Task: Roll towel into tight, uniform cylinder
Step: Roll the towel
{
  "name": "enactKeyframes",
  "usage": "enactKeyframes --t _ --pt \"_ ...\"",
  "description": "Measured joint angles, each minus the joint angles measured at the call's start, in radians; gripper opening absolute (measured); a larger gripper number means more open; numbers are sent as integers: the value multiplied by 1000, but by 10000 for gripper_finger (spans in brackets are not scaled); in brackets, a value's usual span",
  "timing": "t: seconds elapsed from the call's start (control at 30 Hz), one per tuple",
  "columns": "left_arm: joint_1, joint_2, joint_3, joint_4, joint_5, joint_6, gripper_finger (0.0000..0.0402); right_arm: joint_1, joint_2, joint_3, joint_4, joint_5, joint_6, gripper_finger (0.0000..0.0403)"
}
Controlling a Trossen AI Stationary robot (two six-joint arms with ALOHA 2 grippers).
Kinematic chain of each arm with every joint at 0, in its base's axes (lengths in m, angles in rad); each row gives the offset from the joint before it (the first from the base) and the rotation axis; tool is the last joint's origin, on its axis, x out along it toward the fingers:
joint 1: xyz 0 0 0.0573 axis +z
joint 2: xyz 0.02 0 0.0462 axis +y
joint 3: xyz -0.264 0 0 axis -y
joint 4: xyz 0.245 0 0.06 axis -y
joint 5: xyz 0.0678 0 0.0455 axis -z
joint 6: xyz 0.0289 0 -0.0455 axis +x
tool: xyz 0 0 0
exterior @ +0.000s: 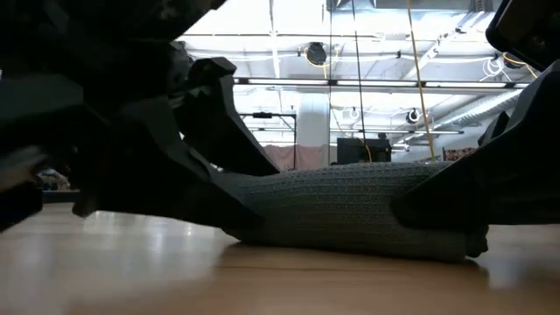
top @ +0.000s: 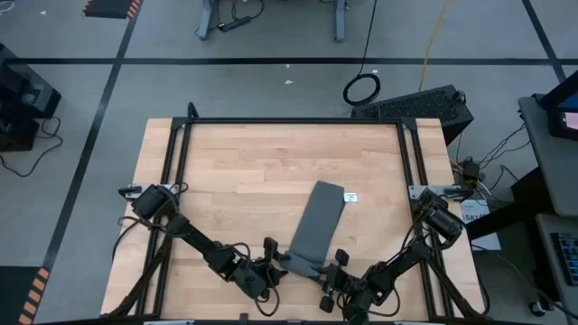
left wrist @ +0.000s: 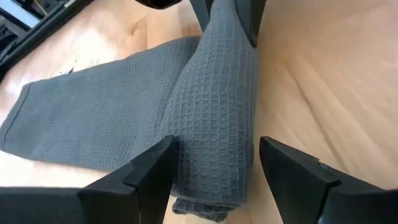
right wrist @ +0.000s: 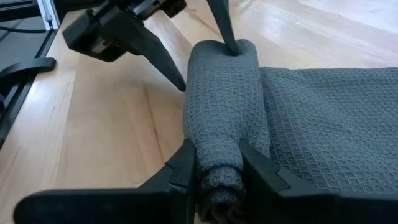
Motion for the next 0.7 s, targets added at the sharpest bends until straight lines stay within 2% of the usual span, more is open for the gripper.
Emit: enactKeyframes --t 0.13,0.3,0.4,0.53,0.57,0.7 --pt "16 12 0 -2 15 18 238 0 0 0 1 -3 -7 74" --pt "45 11 2 -28 118 -34 226 -5 -1 0 2 -24 -9 75" --pt "56 8 2 -38 148 -63 177 -2 -5 0 11 -25 -32 79" --pt "75 -4 3 -40 209 -120 72 5 -30 -2 -3 -43 -135 105" --pt "82 -7 3 -41 232 -140 56 9 -40 -2 -8 -54 -188 116" --pt "109 -27 3 -58 332 -226 54 44 -110 -4 -97 -84 -346 176"
